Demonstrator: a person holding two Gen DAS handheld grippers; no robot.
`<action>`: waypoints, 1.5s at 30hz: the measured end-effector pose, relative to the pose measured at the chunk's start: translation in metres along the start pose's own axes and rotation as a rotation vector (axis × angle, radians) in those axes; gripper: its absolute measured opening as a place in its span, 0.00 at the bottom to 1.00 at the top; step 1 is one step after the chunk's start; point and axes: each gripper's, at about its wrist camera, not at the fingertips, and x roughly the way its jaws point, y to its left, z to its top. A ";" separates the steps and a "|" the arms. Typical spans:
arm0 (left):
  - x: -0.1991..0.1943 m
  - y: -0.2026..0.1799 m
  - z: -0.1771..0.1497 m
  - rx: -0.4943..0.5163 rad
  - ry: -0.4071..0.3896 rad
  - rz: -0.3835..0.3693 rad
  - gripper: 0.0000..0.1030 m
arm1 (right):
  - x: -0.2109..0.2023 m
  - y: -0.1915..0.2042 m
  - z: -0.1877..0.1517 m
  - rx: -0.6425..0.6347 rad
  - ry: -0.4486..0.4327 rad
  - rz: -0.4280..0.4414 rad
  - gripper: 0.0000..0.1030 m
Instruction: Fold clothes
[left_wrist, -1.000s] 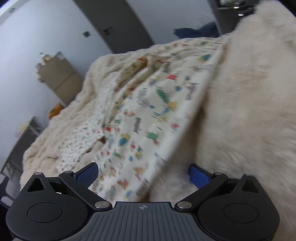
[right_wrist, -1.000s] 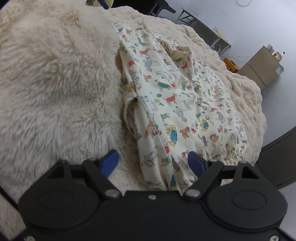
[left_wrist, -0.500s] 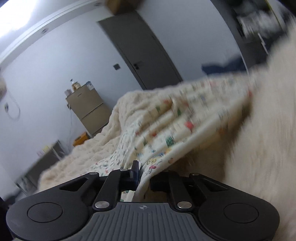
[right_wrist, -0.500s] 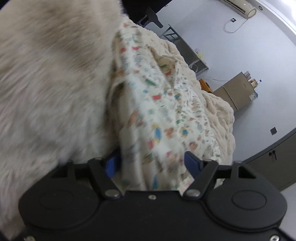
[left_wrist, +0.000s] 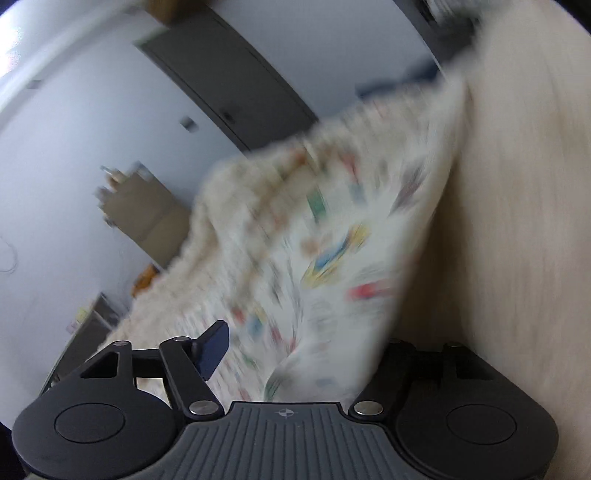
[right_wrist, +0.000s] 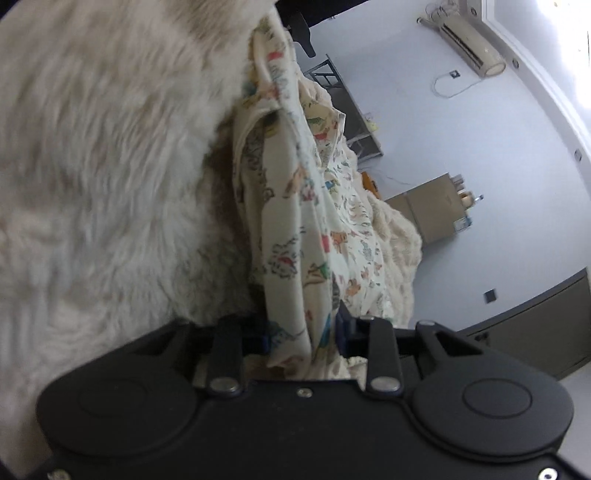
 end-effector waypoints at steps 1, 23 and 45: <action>0.000 0.004 -0.004 -0.027 0.003 -0.011 0.59 | 0.000 -0.001 -0.001 0.004 -0.002 0.002 0.28; -0.033 0.036 -0.078 0.026 0.083 0.179 0.02 | -0.010 -0.022 0.004 0.005 -0.003 -0.046 0.25; -0.078 0.087 -0.051 -0.187 -0.068 0.373 0.13 | -0.044 -0.048 0.027 0.004 0.001 0.110 0.31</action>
